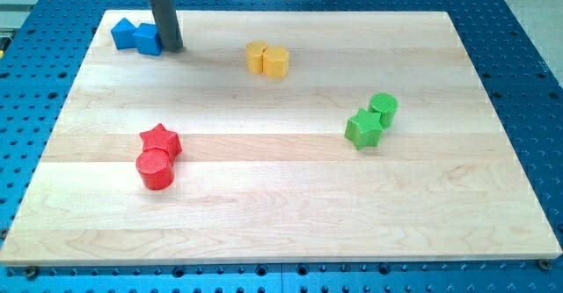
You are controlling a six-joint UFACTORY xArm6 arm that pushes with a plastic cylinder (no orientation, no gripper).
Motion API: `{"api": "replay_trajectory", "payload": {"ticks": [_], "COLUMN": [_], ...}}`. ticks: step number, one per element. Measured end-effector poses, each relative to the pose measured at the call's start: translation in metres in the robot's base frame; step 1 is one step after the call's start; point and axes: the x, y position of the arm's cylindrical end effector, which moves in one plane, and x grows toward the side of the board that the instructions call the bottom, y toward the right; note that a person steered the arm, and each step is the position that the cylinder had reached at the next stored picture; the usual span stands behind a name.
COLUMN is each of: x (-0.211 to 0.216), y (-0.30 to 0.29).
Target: Group up the yellow blocks with the blue blocks
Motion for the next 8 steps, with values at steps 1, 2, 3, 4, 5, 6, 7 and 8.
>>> {"api": "replay_trajectory", "payload": {"ticks": [1,2,3,4,5,6,7,8], "x": [0.0,-0.005,-0.006,-0.006,-0.006,-0.006,0.005,0.039], "y": [0.0,0.02,0.024,0.024,0.074,0.148,0.2,0.206]}}
